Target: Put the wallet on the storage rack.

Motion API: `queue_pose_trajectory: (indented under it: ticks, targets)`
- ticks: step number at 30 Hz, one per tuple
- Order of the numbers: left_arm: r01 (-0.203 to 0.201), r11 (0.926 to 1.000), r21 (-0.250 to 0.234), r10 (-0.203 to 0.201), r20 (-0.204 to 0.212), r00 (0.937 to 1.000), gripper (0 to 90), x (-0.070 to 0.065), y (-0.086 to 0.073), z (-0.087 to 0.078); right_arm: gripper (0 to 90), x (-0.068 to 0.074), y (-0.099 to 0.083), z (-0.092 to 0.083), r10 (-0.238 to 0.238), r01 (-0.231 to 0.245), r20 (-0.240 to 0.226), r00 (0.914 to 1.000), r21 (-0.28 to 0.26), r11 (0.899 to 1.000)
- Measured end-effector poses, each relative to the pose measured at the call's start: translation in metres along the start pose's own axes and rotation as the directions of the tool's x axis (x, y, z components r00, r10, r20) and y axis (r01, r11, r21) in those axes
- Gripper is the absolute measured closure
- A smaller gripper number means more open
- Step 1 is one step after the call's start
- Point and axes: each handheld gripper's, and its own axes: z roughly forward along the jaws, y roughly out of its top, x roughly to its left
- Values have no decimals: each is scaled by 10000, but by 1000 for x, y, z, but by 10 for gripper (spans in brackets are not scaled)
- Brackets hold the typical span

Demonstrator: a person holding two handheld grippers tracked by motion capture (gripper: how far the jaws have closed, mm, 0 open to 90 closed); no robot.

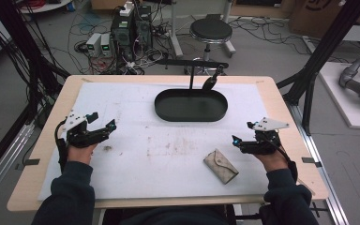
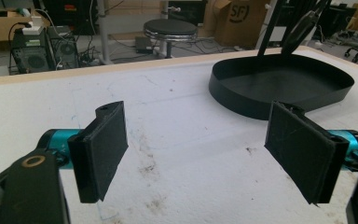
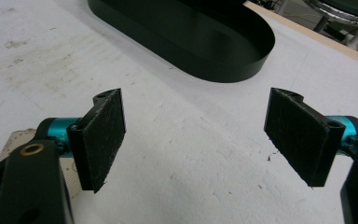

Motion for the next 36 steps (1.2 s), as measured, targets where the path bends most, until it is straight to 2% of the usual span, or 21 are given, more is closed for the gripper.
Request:
queue_pose_trajectory:
  ticks: [8, 15, 18, 19, 20, 21, 22, 23, 24, 27, 28, 29, 32, 34, 36]
  targets:
    - [-23, 10000, -3, 23, 39, 10000, 212, -1, 0, 1, 213, 13, 1, 4, -445, 448, -426, 9981, 79, 9990]
    - [-147, 9999, 31, 146, 111, 9998, 213, -5, 1, 1, 213, 23, -3, 8, -318, 327, -894, 9955, 84, 9994]
    - [-180, 9998, 132, 178, 144, 9997, 213, -7, 0, 2, 213, 28, -6, 18, -338, 391, -1255, 9915, 403, 9984]
    - [-227, 9996, 138, 225, 157, 9996, 215, -7, 0, 3, 216, 33, -8, 25, -236, 351, -1712, 9850, 646, 9973]
    - [-268, 9995, 148, 266, 176, 9995, 215, -7, 0, 3, 216, 33, -8, 25, -236, 351, -1712, 9850, 646, 9973]
    - [-216, 9997, 145, 213, 180, 9996, 216, -7, 0, 3, 253, 38, -8, 29, -281, 473, -2269, 9735, 798, 9957]
    - [-174, 9997, 173, 172, 157, 9997, 216, -8, 0, 4, 253, 38, -8, 29, -281, 473, -2269, 9735, 798, 9957]
    - [-167, 9997, 179, 164, 145, 9998, 217, -7, 0, 4, 253, 43, -8, 32, -388, 649, -2733, 9611, 869, 9941]
    - [-204, 9996, 220, 201, 150, 9997, 217, -7, 0, 4, 253, 43, -8, 32, -388, 649, -2733, 9611, 869, 9941]
    - [-216, 9995, 242, 212, 162, 9996, 219, -8, 0, 5, 249, 47, -10, 37, -277, 721, -3300, 9436, 1230, 9898]
    - [-220, 9995, 233, 217, 151, 9997, 219, -8, 0, 5, 248, 48, -11, 39, -197, 739, -3538, 9351, 1405, 9873]
    - [-214, 9995, 231, 210, 158, 9997, 221, -8, 0, 5, 238, 50, -13, 43, -97, 841, -3692, 9293, 1861, 9789]
    - [-213, 9994, 256, 209, 164, 9996, 221, -8, -1, 5, 258, 50, -13, 45, -63, 829, -3709, 9286, 1911, 9781]
    - [-203, 9995, 248, 199, 183, 9996, 221, -8, -1, 5, 355, 46, -13, 44, 230, 646, -3910, 9201, 2094, 9757]
    - [-189, 9995, 244, 184, 184, 9997, 221, -7, -1, 5, 372, 45, -13, 44, 302, 598, -3933, 9189, 2144, 9749]
